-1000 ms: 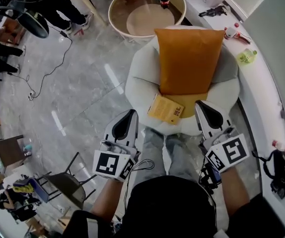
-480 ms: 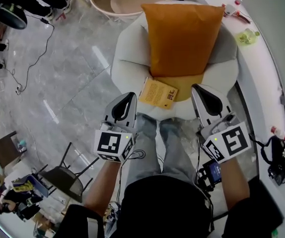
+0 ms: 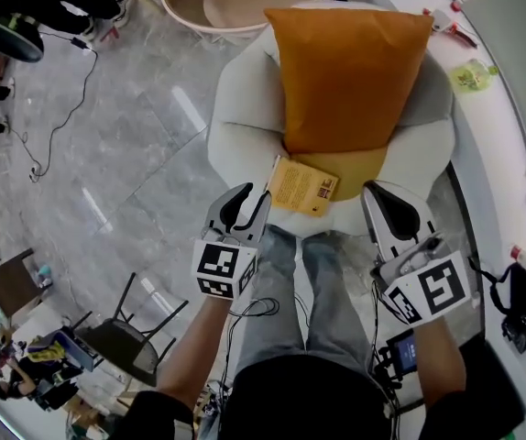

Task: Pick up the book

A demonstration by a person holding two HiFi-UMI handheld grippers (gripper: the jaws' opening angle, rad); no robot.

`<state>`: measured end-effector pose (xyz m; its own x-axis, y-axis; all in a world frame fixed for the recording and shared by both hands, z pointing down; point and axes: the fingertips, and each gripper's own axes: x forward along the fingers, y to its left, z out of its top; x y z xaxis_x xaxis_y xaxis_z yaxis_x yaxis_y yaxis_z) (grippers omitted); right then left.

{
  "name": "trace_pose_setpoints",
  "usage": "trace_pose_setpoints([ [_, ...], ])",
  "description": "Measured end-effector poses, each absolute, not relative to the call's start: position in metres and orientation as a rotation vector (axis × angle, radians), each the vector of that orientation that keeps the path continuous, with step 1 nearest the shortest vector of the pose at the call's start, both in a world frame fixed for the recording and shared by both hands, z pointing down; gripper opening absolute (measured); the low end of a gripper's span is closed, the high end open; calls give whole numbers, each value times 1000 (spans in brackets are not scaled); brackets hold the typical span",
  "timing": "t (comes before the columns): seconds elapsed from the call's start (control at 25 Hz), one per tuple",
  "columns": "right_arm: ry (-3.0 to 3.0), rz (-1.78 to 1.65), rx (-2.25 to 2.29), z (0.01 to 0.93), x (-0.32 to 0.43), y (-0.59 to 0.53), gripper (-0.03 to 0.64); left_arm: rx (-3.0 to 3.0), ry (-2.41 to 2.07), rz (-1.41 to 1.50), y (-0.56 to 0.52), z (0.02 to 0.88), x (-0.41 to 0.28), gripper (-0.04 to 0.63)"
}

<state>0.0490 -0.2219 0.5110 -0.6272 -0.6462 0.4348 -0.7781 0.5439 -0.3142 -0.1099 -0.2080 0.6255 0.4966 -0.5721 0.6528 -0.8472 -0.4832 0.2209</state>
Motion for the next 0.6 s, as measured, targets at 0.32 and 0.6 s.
trace_pose_setpoints([
  [0.32, -2468, 755, 1136, 552, 40, -225, 15, 2093, -1015, 799, -199, 719, -107, 260],
  [0.6, -2424, 823, 1139, 595, 39, -224, 14, 2023, -918, 922, -189, 801, -107, 342],
])
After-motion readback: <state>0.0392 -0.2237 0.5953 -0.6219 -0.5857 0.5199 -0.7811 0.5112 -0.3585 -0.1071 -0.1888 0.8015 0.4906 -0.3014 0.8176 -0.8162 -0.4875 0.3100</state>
